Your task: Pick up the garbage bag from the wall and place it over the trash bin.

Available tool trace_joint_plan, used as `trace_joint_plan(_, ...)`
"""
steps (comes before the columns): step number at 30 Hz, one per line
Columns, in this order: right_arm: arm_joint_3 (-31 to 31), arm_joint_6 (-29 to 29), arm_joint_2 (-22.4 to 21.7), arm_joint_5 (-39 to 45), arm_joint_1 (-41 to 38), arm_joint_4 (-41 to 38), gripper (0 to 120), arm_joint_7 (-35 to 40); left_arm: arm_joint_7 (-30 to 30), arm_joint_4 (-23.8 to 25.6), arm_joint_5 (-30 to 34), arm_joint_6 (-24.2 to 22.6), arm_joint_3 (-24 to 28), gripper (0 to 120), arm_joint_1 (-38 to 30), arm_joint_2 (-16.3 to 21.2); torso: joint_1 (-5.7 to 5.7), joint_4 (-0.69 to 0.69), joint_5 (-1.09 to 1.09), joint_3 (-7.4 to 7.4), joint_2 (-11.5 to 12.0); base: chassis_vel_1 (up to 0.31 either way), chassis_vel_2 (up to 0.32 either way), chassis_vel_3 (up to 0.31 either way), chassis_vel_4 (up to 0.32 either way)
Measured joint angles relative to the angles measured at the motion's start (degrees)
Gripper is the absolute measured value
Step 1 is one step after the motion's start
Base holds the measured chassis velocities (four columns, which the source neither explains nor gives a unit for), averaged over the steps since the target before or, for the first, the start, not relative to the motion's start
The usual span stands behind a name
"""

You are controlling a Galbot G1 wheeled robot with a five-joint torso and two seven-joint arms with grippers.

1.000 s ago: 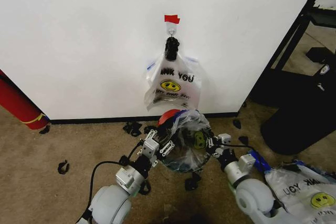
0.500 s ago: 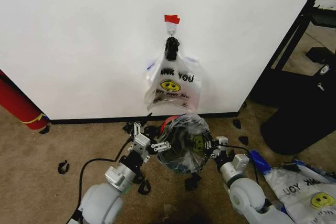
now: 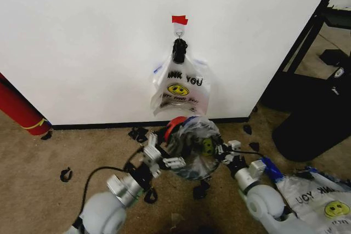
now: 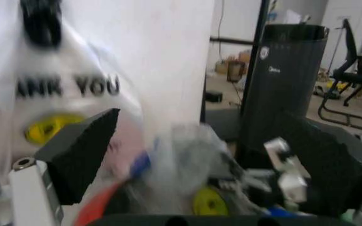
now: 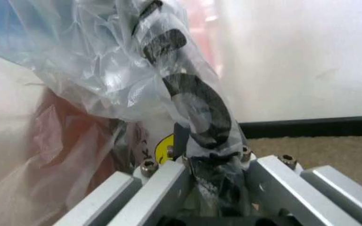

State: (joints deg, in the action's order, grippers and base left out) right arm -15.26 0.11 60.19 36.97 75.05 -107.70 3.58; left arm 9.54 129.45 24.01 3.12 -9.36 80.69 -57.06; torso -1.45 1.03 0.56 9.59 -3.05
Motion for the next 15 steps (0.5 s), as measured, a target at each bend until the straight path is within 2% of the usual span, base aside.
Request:
trace_joint_plan(3,1.15,0.14,0.72,-1.11,0.64,-1.72,0,2.83,-4.18,2.51,3.29,-3.95,4.72,93,1.28,-0.05,0.00,0.00,0.02,0.00,0.00,0.000,0.000,0.000,0.000)
trace_joint_plan(5,1.66,0.05,0.98,-1.54,0.80,-2.27,0,3.74,-4.96,2.77,4.05,-4.55,5.58,89,1.34,-0.32,0.00,0.00,0.00,0.00,0.00,0.000,0.000,0.000,0.000)
trace_joint_plan(6,3.67,-0.72,1.95,-3.26,1.06,-3.92,0,7.52,-8.08,3.58,7.64,-7.35,8.59,85,1.24,-1.83,0.00,0.00,0.01,0.00,0.00,0.000,0.000,0.000,0.000)
trace_joint_plan(8,5.91,-1.10,2.96,-5.26,1.03,-4.81,0,10.99,-10.98,3.94,10.17,-11.11,10.33,76,0.67,-3.34,0.00,0.00,0.01,0.00,0.00,0.000,0.000,0.000,0.000)
trace_joint_plan(11,8.64,0.01,4.25,-8.04,0.64,-4.85,0,12.36,-16.09,1.89,10.81,-15.49,11.95,65,-1.31,-5.86,0.00,0.00,0.01,0.00,0.00,0.000,0.000,0.000,0.000)
trace_joint_plan(13,8.86,0.44,4.37,-8.39,0.55,-4.71,0,12.22,-17.10,1.40,10.81,-16.00,12.12,63,-1.65,-6.15,0.00,0.01,0.01,0.00,0.00,0.000,0.000,0.000,0.000)
trace_joint_plan(15,9.32,3.97,4.71,-10.61,-0.02,-3.08,0,9.56,-23.63,-0.46,10.95,-19.33,12.95,51,-3.40,-7.52,0.00,0.00,0.02,0.00,0.00,0.000,0.000,0.000,0.000)
